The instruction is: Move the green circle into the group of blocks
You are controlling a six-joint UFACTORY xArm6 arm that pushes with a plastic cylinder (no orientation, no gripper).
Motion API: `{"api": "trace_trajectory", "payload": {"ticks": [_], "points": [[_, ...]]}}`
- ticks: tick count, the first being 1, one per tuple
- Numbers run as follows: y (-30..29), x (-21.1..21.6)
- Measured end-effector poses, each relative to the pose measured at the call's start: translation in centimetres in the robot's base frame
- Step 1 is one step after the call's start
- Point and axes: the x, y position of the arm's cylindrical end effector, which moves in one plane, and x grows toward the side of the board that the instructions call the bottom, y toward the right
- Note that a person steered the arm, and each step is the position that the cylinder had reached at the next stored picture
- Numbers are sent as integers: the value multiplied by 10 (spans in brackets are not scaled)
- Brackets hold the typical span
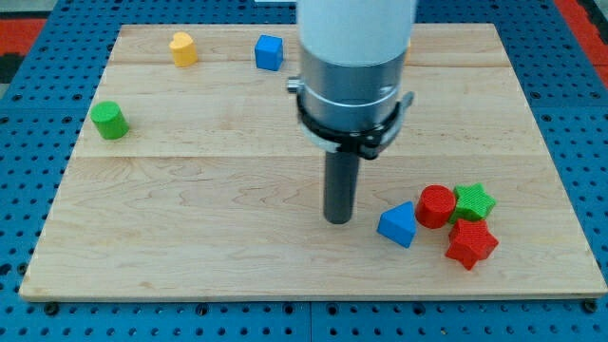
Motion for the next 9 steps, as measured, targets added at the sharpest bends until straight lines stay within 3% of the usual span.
{"api": "trace_trajectory", "payload": {"ticks": [2, 3, 5, 6, 7, 9], "points": [[57, 0], [3, -14], [-132, -151], [-224, -190], [-328, -187], [-281, -136]]}}
